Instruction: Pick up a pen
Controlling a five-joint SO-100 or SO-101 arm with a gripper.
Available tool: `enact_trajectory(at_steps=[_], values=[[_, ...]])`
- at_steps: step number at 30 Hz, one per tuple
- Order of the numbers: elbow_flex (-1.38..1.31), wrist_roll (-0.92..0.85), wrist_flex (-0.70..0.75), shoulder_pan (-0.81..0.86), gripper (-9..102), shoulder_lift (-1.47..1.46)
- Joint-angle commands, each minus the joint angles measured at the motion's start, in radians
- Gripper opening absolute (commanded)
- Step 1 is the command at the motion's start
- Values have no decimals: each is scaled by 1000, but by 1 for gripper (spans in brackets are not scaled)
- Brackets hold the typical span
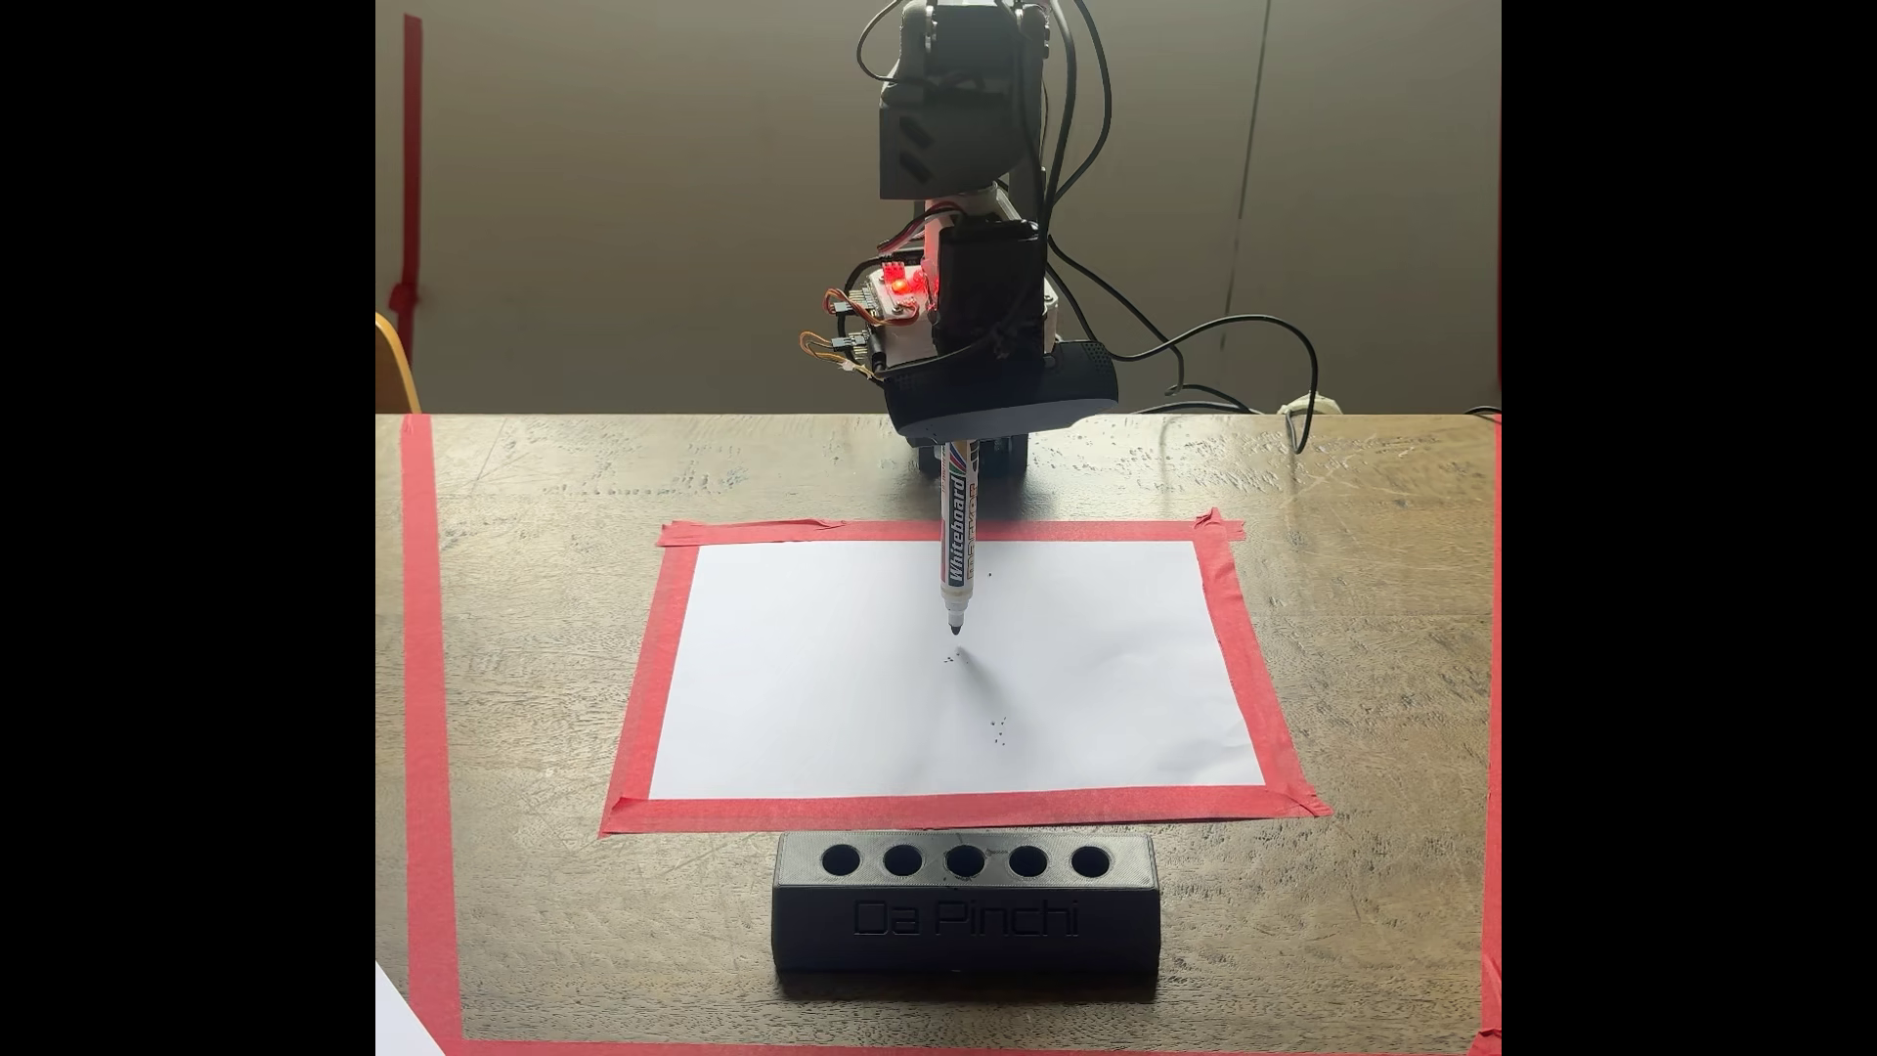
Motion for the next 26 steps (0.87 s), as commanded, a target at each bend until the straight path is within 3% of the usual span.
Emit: enact_trajectory(at_steps=[1,26], values=[[-23,-6,2,3,-1,104],[-25,-8,-3,-3,-1,104]])
